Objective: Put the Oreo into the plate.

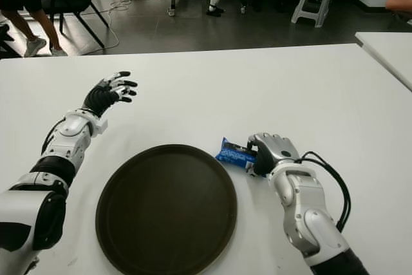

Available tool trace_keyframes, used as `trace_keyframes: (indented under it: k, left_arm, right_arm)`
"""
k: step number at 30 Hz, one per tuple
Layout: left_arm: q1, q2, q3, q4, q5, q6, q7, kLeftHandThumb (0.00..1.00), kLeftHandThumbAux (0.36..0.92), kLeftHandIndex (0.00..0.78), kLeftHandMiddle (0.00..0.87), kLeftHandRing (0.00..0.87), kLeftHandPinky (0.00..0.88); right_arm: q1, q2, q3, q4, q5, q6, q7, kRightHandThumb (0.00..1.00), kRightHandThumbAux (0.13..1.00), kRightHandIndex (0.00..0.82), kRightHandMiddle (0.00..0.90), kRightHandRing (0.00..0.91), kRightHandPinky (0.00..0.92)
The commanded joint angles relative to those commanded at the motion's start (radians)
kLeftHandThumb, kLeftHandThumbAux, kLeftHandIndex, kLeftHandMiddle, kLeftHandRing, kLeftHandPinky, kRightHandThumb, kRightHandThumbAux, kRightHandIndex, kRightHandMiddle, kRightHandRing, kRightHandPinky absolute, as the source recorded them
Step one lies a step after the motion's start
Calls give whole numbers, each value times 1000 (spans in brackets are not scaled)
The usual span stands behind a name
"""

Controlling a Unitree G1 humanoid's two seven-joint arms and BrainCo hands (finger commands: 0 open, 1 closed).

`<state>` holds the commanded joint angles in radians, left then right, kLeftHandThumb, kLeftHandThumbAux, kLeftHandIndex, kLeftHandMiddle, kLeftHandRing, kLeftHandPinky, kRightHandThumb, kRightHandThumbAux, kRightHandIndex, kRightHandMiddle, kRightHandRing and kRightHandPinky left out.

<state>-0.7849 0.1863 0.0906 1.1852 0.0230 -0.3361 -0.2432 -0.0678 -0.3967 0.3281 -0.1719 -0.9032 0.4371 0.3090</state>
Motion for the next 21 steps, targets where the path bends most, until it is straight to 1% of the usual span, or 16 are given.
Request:
trace_keyframes:
  k: [4,10,14,18,19,20,21]
  left_arm:
    - [0,0,-2,1,2,-1,3,117,663,193,327,337,353]
    - [-3,-2,-1,5,2,6,8,124,665,195,327,336,348]
    - [-4,-2,1,9,0,9,6,124,663,195,327,338,353]
    - [-4,-2,2,10,-2,10,2,124,664,188,329,347,369]
    - [-4,-1,2,11,-1,10,1,123,664,186,329,349,371]
    - [-4,-1,1,11,0,9,0,121,667,186,330,349,370]
    - [-4,-1,0,11,1,9,0,118,671,186,330,349,368]
  right_arm:
    - [2,7,-6,2,11,-4,-15,142,889,563,723,734,722]
    - [8,21,-22,7,43,-20,-52,151,898,557,723,739,728]
    - [10,30,-31,4,60,-22,-62,123,906,542,720,741,732]
    - [14,50,-45,-7,86,-17,-72,84,919,502,714,738,736]
    - [16,63,-53,-12,99,-12,-78,74,922,495,712,737,738]
    - [18,72,-59,-15,107,-9,-82,96,922,501,716,745,746]
    - [19,81,-65,-18,115,-6,-87,139,919,511,722,756,759]
